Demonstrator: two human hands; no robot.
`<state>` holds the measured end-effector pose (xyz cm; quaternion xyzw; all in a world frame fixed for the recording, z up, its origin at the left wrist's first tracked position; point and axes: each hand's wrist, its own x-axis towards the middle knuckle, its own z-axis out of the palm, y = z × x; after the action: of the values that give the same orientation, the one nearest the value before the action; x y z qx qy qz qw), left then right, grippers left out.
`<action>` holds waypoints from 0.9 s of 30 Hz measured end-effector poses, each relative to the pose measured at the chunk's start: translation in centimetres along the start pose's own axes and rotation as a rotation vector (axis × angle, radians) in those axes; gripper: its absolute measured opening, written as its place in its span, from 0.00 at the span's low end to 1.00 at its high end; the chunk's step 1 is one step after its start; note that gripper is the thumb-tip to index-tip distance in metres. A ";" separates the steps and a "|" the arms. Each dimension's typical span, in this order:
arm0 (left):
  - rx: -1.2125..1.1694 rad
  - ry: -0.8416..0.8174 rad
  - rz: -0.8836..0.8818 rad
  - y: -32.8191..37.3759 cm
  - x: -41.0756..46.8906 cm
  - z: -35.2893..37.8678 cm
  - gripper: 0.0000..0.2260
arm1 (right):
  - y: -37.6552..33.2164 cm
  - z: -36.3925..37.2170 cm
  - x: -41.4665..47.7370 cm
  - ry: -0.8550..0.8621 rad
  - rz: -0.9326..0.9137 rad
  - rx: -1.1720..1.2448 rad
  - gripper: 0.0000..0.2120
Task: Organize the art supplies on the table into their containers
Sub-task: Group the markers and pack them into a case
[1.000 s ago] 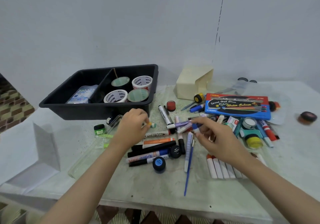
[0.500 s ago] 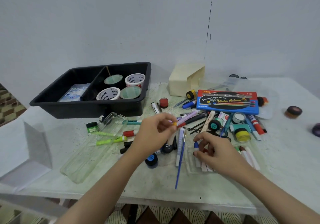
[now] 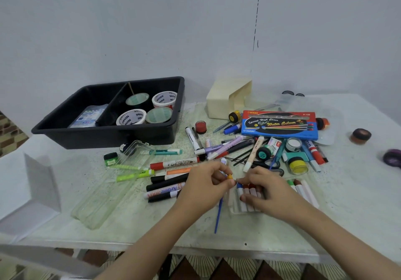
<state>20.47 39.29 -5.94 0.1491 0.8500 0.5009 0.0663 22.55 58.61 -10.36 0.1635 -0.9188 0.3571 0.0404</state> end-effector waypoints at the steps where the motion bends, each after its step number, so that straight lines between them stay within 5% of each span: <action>1: 0.002 0.004 -0.004 0.0 0.0 0.0 0.07 | 0.0 0.1 -0.1 0.006 0.001 -0.004 0.15; 11: 0.044 0.015 -0.046 -0.4 0.4 1.0 0.05 | -0.2 0.3 -0.6 -0.004 -0.009 -0.073 0.15; 17: 0.441 -0.027 0.110 -0.8 0.5 1.5 0.11 | -0.5 0.2 -0.8 0.005 -0.009 -0.048 0.19; 27: 0.559 -0.162 0.170 -0.9 0.1 0.5 0.13 | -0.7 0.1 -0.8 0.016 -0.017 -0.029 0.20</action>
<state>20.38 39.30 -7.02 0.2715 0.9314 0.2376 0.0481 23.56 58.27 -10.18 0.1678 -0.9221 0.3447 0.0530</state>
